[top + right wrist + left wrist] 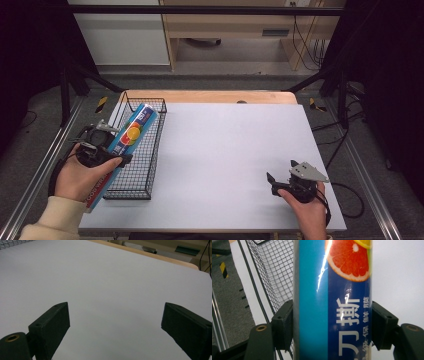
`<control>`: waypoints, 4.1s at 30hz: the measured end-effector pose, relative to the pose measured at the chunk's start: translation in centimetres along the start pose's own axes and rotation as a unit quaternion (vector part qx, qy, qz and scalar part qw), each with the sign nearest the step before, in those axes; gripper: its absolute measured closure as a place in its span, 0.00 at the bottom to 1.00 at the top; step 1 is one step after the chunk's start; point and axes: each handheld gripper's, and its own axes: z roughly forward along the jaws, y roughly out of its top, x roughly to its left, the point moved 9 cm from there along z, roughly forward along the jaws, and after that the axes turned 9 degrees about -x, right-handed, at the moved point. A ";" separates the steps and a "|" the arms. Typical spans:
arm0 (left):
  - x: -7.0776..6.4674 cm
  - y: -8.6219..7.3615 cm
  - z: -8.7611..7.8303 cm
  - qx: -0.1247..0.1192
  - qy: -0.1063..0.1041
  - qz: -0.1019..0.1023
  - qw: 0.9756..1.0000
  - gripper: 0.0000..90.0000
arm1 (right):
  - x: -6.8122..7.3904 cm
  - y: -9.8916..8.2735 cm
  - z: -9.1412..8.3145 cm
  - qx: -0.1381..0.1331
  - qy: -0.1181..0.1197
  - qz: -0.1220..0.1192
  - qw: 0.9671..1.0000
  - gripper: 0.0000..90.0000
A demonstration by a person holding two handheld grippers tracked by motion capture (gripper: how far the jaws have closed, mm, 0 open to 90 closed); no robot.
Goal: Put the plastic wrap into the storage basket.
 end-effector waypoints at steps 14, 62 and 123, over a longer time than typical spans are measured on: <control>0.1 -0.8 0.7 0.015 -0.003 -0.008 1.000 0.36 | 0.2 0.0 0.1 0.002 0.003 -0.003 1.000 0.09; 1.3 -1.1 4.1 0.064 0.001 -0.043 0.997 0.36 | 0.4 0.0 0.1 0.002 0.016 0.001 1.000 0.10; 3.1 -2.5 8.1 0.151 0.032 -0.050 0.987 0.36 | 0.9 -0.4 0.3 0.016 0.032 -0.001 0.999 0.10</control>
